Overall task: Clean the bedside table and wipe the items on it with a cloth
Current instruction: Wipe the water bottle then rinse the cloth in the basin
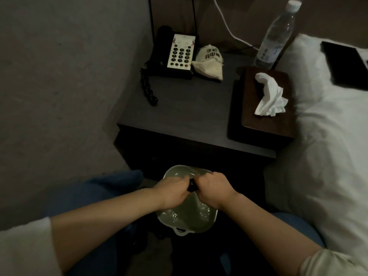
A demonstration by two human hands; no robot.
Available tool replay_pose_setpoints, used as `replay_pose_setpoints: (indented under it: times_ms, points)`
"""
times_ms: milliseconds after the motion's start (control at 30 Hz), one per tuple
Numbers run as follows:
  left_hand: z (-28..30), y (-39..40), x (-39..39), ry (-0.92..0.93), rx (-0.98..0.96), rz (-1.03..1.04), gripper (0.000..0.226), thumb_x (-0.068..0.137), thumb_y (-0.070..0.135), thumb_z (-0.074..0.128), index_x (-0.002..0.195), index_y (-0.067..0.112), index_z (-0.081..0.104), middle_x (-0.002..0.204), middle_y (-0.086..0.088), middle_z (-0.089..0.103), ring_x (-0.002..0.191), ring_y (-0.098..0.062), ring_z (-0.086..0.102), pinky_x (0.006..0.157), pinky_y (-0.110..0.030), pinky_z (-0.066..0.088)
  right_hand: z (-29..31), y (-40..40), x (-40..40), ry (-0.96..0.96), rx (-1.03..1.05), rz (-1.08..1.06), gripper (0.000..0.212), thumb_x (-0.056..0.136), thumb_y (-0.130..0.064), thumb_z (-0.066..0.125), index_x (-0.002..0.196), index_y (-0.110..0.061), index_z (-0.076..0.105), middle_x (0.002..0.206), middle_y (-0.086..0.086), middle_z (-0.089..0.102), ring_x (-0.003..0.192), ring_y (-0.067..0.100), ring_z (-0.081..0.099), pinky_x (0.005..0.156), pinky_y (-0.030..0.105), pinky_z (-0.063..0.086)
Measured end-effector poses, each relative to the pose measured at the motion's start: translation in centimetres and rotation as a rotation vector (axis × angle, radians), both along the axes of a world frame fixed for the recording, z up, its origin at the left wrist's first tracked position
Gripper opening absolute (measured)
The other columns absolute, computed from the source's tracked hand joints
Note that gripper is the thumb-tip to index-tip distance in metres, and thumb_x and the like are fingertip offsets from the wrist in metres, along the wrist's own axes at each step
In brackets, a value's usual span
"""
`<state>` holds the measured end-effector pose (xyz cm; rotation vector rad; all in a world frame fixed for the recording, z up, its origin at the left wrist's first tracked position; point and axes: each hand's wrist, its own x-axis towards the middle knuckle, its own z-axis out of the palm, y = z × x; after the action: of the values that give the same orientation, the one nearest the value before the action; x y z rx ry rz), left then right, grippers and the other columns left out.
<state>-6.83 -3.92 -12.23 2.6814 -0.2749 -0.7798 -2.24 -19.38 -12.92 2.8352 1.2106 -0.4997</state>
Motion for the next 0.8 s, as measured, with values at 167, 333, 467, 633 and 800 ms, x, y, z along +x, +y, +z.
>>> replay_pose_setpoints:
  times_ms: [167, 333, 467, 633, 800]
  points:
    - [-1.4, -0.7, 1.3, -0.299, 0.230, -0.347, 0.049, 0.095, 0.017, 0.045, 0.138, 0.001, 0.028, 0.115, -0.014, 0.063, 0.100, -0.035, 0.063, 0.071, -0.039, 0.045, -0.9, -0.1, 0.5, 0.304, -0.042, -0.342, 0.023, 0.086, -0.035, 0.045, 0.088, -0.019, 0.062, 0.099, 0.008, 0.068, 0.090, 0.027, 0.065, 0.067, 0.028, 0.040]
    - [-1.8, 0.1, 2.3, -0.434, 0.275, -0.543, 0.042, 0.095, 0.019, 0.044, 0.132, 0.004, 0.031, 0.103, -0.009, 0.065, 0.088, -0.033, 0.067, 0.056, -0.036, 0.039, -1.1, 0.4, 1.4, 0.625, 0.100, -0.500, 0.012, 0.084, -0.022, 0.050, 0.073, -0.020, 0.056, 0.078, 0.001, 0.057, 0.072, 0.018, 0.054, 0.057, 0.025, 0.037]
    - [-2.2, 0.7, 2.3, -0.463, 0.261, -0.592, 0.033, 0.099, 0.023, 0.038, 0.127, 0.007, 0.033, 0.097, -0.007, 0.064, 0.081, -0.030, 0.066, 0.052, -0.033, 0.039, -1.1, 0.6, 0.8, 0.872, 0.275, -0.732, 0.024, 0.082, -0.009, 0.051, 0.061, -0.020, 0.050, 0.050, -0.005, 0.044, 0.039, 0.008, 0.035, 0.038, 0.018, 0.026]
    - [-2.7, 0.6, 1.6, -0.545, 0.312, -0.559, 0.036, 0.095, 0.021, 0.046, 0.127, 0.006, 0.043, 0.090, -0.003, 0.067, 0.074, -0.022, 0.067, 0.045, -0.030, 0.034, -1.3, 0.4, 0.7, 1.014, 0.261, -0.841, 0.025, 0.083, -0.013, 0.050, 0.059, -0.019, 0.047, 0.035, -0.007, 0.036, 0.028, 0.008, 0.027, 0.037, 0.016, 0.019]
    - [-3.8, 0.3, 1.4, -0.465, 0.252, -0.389, 0.036, 0.098, 0.024, 0.039, 0.133, 0.014, 0.033, 0.113, -0.005, 0.063, 0.096, -0.025, 0.065, 0.062, -0.035, 0.045, -1.5, 0.6, 0.7, 0.921, 0.229, -0.765, 0.015, 0.087, -0.016, 0.051, 0.073, -0.015, 0.057, 0.048, -0.004, 0.054, 0.039, 0.009, 0.047, 0.045, 0.018, 0.036]
